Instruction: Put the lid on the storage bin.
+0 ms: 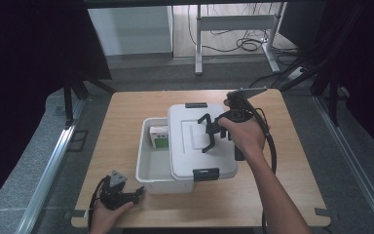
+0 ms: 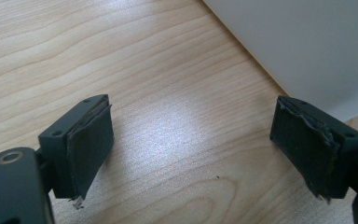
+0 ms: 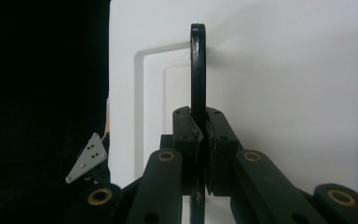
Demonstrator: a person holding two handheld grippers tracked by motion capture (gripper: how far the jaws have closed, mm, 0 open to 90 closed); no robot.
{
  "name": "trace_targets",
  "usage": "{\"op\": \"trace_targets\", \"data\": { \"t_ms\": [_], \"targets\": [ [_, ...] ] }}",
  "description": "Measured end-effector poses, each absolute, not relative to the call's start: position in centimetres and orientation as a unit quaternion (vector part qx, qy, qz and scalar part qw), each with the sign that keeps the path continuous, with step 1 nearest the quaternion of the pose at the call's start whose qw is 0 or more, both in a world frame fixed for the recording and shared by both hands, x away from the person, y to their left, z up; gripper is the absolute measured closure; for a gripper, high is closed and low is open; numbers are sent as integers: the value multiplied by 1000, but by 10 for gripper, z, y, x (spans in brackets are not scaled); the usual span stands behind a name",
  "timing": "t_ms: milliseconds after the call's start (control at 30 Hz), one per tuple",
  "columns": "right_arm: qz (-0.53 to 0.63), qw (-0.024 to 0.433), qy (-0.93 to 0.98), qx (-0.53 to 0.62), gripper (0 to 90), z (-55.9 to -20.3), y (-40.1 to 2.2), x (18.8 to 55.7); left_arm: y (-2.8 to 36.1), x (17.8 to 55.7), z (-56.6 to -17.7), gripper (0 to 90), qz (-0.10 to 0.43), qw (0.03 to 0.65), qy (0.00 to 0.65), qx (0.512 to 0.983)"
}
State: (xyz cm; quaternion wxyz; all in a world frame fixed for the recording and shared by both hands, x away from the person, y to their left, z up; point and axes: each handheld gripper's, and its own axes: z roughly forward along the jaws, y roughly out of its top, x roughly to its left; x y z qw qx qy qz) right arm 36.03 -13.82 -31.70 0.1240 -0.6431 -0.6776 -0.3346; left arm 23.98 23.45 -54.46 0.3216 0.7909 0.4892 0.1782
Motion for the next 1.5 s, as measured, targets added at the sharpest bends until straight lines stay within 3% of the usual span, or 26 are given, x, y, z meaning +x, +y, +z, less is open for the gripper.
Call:
{"op": "trace_targets", "data": {
  "t_ms": [1500],
  "targets": [
    [-286, 150, -672, -666, 843, -339, -40, 367, 235, 240, -545, 130, 178, 322, 489, 791]
  ]
}}
